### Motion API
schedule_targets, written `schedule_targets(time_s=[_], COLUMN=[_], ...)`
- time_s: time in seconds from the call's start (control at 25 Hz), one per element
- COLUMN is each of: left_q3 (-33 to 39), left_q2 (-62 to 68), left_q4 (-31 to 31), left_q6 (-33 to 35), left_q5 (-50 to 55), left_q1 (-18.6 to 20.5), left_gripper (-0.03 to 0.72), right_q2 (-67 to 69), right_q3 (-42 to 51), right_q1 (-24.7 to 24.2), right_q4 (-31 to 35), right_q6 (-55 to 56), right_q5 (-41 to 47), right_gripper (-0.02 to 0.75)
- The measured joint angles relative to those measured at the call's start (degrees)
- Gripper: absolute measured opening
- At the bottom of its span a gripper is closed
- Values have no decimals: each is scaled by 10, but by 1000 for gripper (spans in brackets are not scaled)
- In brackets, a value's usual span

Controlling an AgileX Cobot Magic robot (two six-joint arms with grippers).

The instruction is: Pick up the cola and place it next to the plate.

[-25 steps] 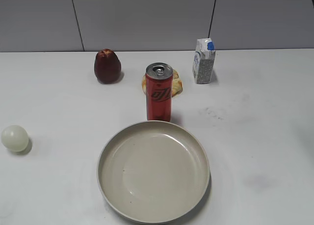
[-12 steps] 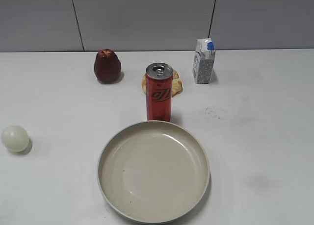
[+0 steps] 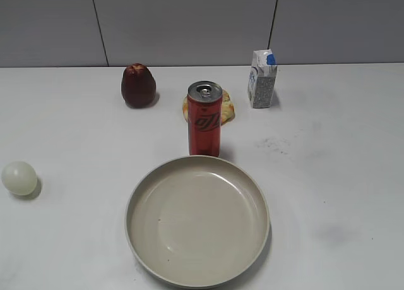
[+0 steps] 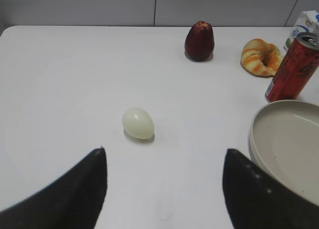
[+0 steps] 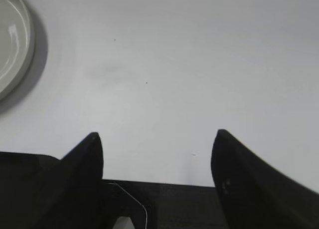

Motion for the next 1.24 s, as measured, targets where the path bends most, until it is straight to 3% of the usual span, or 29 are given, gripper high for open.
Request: schedule_targets(time_s=[0.36,1.24], left_q3=[0,0], left_q2=[0,0], left_q4=[0,-1], left_q6=[0,0], left_q5=[0,0], left_q1=[0,0], left_gripper=[552,552], right_q2=[-137,-243], right_q3=[28,28], right_q1=[0,0], right_q4=[-1,0], right_q6=[0,-1], right_q5=[-12,-13], right_gripper=[510,510])
